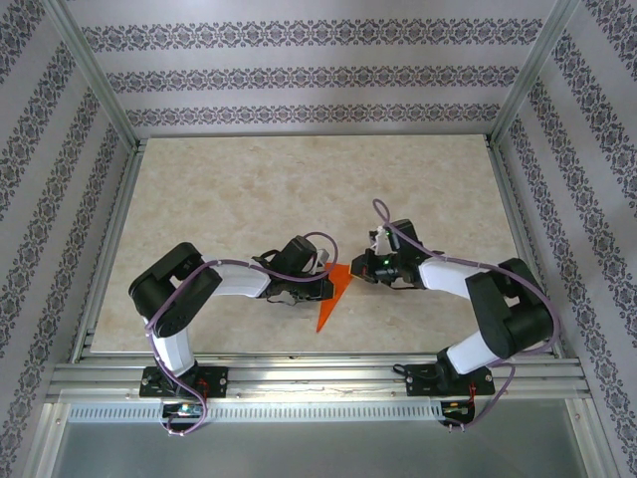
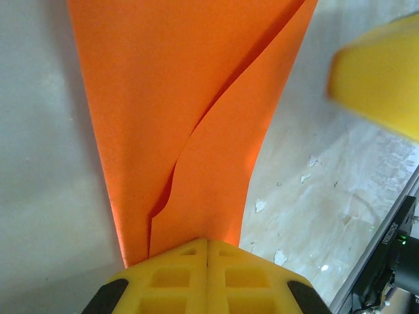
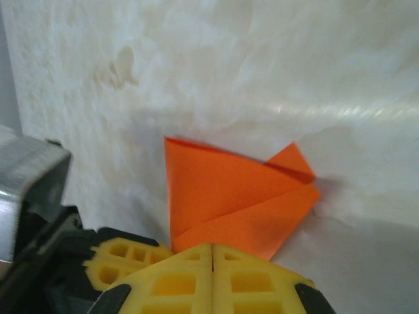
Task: Fold a paper plane with a square sheet of paper (pick it up from the middle)
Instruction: Fold the wing for the fifth time at the center of the table.
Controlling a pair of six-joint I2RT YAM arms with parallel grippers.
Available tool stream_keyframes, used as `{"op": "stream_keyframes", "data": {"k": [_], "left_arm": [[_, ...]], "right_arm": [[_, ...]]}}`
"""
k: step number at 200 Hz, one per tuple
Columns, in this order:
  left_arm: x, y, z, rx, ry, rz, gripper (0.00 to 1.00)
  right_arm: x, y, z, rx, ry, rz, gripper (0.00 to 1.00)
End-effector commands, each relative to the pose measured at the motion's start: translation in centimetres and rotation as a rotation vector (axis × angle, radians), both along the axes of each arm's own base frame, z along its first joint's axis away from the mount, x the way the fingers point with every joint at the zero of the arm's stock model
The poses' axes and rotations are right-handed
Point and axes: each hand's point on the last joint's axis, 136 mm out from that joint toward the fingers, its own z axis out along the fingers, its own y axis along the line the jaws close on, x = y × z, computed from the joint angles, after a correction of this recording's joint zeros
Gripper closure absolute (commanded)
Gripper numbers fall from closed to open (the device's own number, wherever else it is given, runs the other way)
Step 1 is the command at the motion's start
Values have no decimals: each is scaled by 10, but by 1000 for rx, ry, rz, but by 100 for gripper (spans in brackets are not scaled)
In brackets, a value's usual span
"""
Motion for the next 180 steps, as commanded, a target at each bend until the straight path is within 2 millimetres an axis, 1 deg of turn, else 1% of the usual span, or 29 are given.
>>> {"op": "stream_keyframes", "data": {"k": [1, 26, 49, 63, 82, 108, 121, 137, 156, 180], "left_arm": [[-24, 26, -26, 138, 85, -23, 100], [-24, 26, -26, 138, 85, -24, 100], [-25, 28, -26, 140, 87, -24, 100], [-26, 29, -26, 144, 88, -24, 100], [-27, 30, -26, 143, 88, -21, 100], [-28, 30, -25, 136, 88, -22, 100], [-28, 31, -25, 138, 86, -22, 100], [-27, 30, -23, 131, 81, -20, 100], [-26, 28, -21, 124, 75, -19, 100], [-24, 26, -18, 122, 70, -21, 100]], "right_arm": [[-4, 11, -9, -29, 3, 56, 100], [0, 8, -28, -67, 39, 47, 100], [7, -7, -44, -114, 64, 4, 100], [12, -17, -47, -111, 77, -32, 100], [21, -27, -44, -117, 65, -60, 100], [36, -38, -35, -100, 46, -94, 100], [42, -39, -25, -80, 29, -102, 100], [45, -36, -7, -49, -8, -103, 100], [40, -28, 9, -15, -40, -110, 98], [24, -15, 11, -12, -48, -80, 97]]}}
